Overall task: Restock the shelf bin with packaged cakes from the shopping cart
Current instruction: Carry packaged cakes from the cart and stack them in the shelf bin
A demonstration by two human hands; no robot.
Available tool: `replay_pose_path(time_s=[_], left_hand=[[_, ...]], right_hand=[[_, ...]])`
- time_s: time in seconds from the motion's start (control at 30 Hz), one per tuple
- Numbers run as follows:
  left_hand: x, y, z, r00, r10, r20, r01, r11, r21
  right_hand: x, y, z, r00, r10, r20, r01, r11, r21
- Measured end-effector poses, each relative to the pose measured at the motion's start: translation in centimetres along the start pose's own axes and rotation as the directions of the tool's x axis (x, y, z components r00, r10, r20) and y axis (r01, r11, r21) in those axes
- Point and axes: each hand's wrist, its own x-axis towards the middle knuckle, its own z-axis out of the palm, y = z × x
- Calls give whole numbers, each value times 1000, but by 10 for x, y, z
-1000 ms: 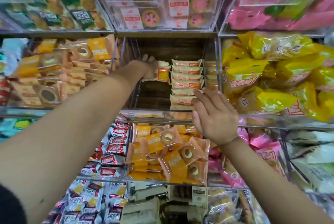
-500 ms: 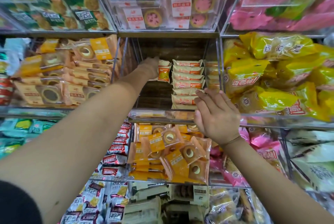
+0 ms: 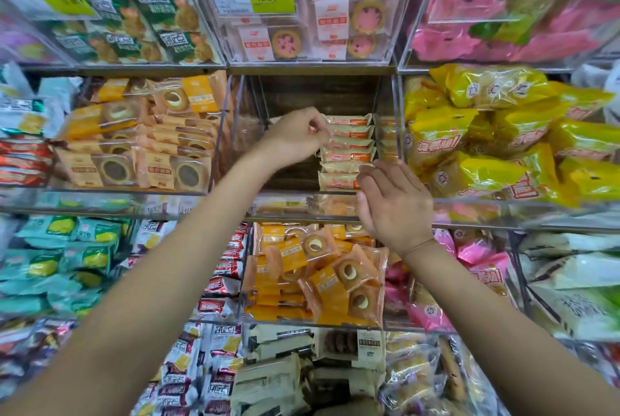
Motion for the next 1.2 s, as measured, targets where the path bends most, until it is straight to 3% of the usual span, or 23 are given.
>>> replay_pose_path(time_s=[0.07, 0.13, 0.23, 0.37, 0.47, 0.57, 0.67, 0.73, 0.83, 0.9, 1.0, 1.13, 1.2], left_hand=[[-49, 9, 6, 978, 93, -185, -115, 987, -110], [-100, 10, 18, 929, 100, -355, -182, 962, -205], [-165, 3, 40, 903, -13, -429, -136, 939, -315], [-229, -15, 71, 940, -189, -283, 54, 904, -424], [-272, -32, 102, 975, -223, -7, 198, 882, -428], [-318, -56, 143, 932, -262, 249, 338, 876, -343], [-371, -80, 185, 817, -344, 462, 487, 841, -234], [-406, -92, 209, 726, -364, 583, 540, 827, -156], [-443, -97, 238, 607, -325, 725, 497, 867, -27], [-453, -90, 249, 575, -323, 752, 458, 888, 31], [-449, -68, 262, 626, -291, 724, 358, 931, 65], [-435, -6, 282, 796, -263, 545, 299, 954, 23], [-432, 37, 304, 848, -199, 491, 219, 976, 17]], right_hand=[[0, -1, -4, 999, 31, 41, -33, 999, 26], [1, -5, -10, 993, 75, 90, -79, 996, 49], [6, -11, -25, 974, 161, 157, -176, 981, 85], [-20, -39, -52, 988, 94, 120, -124, 953, 276], [-84, -80, -75, 968, 203, 147, -247, 871, 425], [-165, -115, -96, 819, 359, 448, -565, 644, 516], [-244, -133, -120, 545, 391, 742, -821, 431, 376], [-291, -136, -140, 397, 381, 835, -883, 405, 235], [-352, -131, -175, 215, 398, 892, -939, 336, 77], [-385, -124, -199, 89, 440, 893, -963, 269, -37], [-431, -113, -235, 18, 498, 867, -980, 182, -84], [-489, -82, -285, -40, 573, 818, -991, 81, -106], [-519, -59, -313, -79, 599, 797, -989, 55, -139]])
